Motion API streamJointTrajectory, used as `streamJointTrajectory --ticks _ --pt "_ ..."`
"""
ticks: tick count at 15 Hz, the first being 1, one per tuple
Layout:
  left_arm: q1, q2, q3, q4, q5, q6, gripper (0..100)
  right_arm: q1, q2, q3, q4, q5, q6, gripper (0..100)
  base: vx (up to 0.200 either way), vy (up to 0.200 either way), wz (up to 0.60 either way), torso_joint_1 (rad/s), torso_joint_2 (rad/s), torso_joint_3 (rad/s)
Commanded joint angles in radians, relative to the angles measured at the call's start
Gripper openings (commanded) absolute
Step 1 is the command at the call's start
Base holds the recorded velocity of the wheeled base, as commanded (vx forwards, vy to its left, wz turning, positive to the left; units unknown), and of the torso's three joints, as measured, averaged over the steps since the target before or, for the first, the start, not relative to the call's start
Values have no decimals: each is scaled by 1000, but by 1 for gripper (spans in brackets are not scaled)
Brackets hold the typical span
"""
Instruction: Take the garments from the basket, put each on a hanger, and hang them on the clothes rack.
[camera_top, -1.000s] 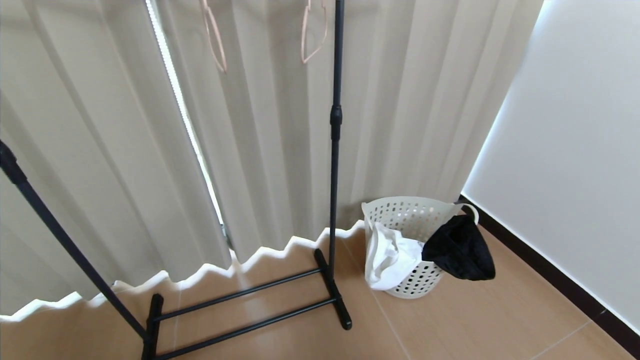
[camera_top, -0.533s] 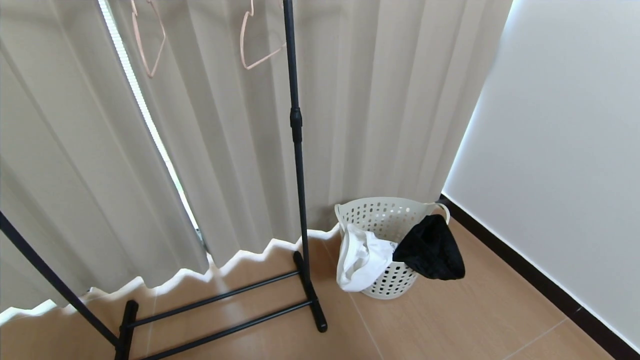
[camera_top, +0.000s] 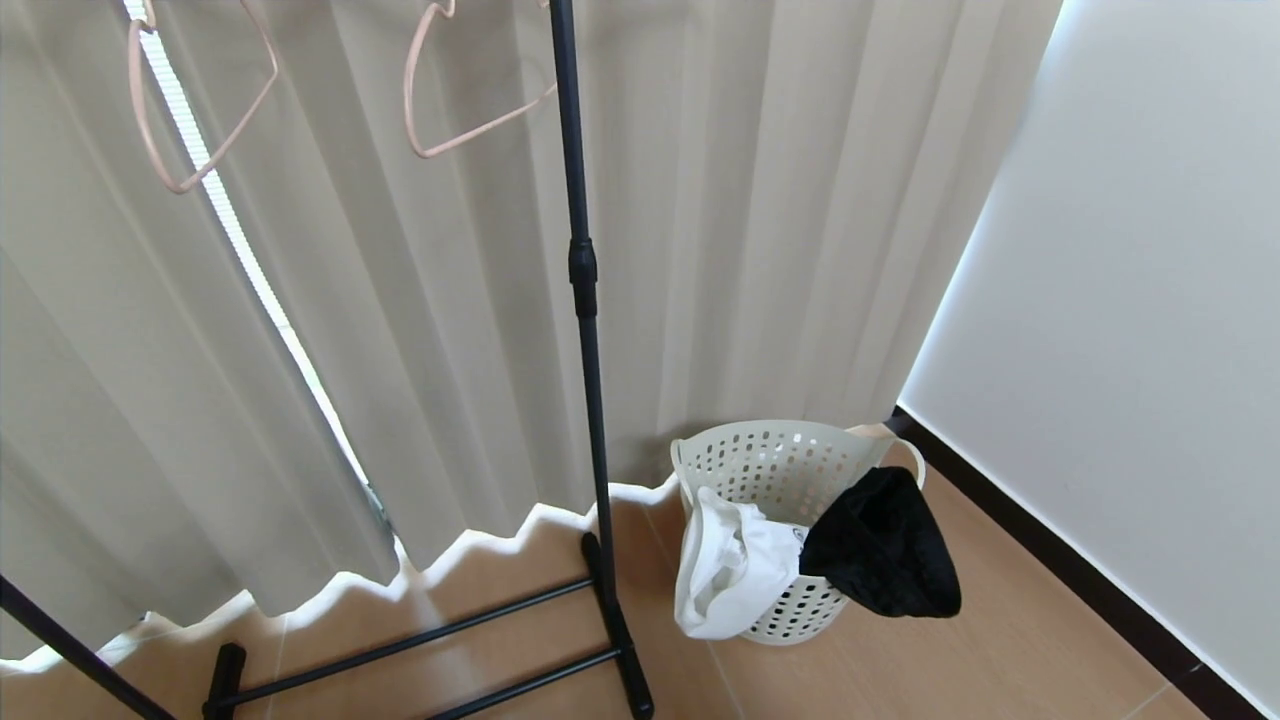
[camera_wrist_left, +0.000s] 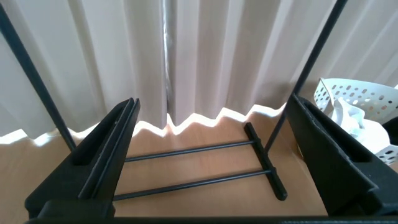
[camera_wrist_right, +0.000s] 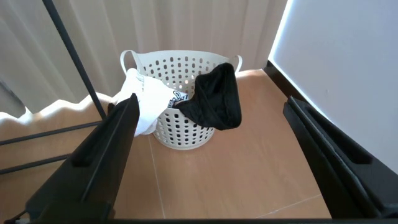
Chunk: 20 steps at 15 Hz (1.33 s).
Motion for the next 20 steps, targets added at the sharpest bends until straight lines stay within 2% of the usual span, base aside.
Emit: streamJointTrajectory --ticks 1,9,20 --pt "0 1 0 0 1 -2 100 0 0 -1 -1 1 0 100 0 0 0 0 0 0" --pt "1 3 -4 3 -4 -11 100 0 0 0 -1 -1 -2 100 0 0 0 0 0 -10" --pt "1 1 -4 3 -2 -31 100 0 0 0 -1 -1 -2 100 0 0 0 1 2 -187"
